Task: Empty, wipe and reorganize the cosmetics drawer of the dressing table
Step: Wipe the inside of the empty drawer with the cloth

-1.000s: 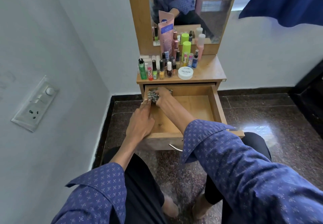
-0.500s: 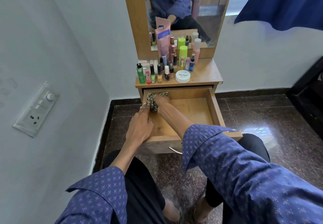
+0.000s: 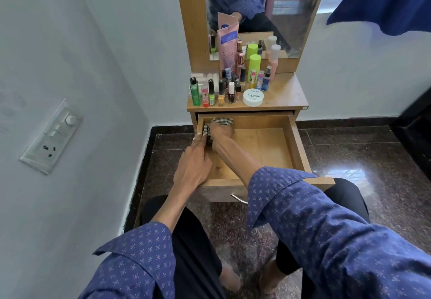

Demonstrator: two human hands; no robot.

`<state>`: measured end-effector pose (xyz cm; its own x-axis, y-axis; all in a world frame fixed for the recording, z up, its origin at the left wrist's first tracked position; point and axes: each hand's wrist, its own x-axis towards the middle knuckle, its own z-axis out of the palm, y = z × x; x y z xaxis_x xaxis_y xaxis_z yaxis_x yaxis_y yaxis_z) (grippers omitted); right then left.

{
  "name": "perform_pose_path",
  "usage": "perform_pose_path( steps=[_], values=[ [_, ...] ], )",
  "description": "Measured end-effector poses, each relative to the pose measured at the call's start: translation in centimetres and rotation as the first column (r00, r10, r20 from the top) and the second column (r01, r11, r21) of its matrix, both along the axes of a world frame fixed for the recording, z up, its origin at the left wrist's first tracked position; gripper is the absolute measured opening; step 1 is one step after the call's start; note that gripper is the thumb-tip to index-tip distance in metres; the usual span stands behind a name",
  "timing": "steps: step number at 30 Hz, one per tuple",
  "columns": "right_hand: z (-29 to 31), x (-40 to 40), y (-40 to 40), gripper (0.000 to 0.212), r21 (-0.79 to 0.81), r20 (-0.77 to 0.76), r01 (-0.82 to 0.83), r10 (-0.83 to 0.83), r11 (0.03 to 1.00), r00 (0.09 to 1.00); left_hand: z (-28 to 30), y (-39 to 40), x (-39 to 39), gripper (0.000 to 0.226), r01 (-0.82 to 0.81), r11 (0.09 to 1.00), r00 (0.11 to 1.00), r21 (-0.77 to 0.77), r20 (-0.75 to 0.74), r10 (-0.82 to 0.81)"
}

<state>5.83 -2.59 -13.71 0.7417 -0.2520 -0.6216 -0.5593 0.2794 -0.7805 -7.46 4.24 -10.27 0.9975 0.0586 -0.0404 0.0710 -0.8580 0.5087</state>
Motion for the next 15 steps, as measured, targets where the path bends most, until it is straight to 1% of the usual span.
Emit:
perform_pose_path(
  steps=[2,3,6,9,13,15],
  values=[
    [0.7,0.5,0.0,0.047,0.026,-0.033,-0.030,0.031,0.999,0.999,0.2,-0.1,0.0,0.065,0.000,1.000,1.000,-0.006,-0.002,0.000],
    [1.1,0.8,-0.1,0.042,0.067,-0.059,-0.050,0.054,0.996,0.997,0.2,-0.1,0.0,0.066,-0.001,1.000,1.000,-0.006,0.003,0.001],
    [1.8,1.5,-0.6,0.038,0.126,-0.102,-0.101,0.114,0.987,0.988,0.2,-0.1,-0.1,0.067,0.006,1.000,1.000,-0.014,0.008,-0.006],
    [2.9,0.7,-1.6,0.037,0.181,-0.040,-0.131,0.140,0.975,0.989,0.1,0.0,0.1,0.064,0.010,1.000,1.000,-0.009,0.021,-0.009],
    [3.2,-1.1,-3.7,0.047,0.279,0.075,-0.212,0.199,0.937,0.977,0.3,-0.2,0.0,0.060,0.022,0.999,0.999,0.029,0.029,-0.023],
    [3.6,-1.7,-5.1,0.041,0.270,0.108,-0.271,0.251,0.924,0.962,0.2,-0.3,0.0,0.058,0.033,0.999,0.999,0.039,0.026,-0.034]
  ],
)
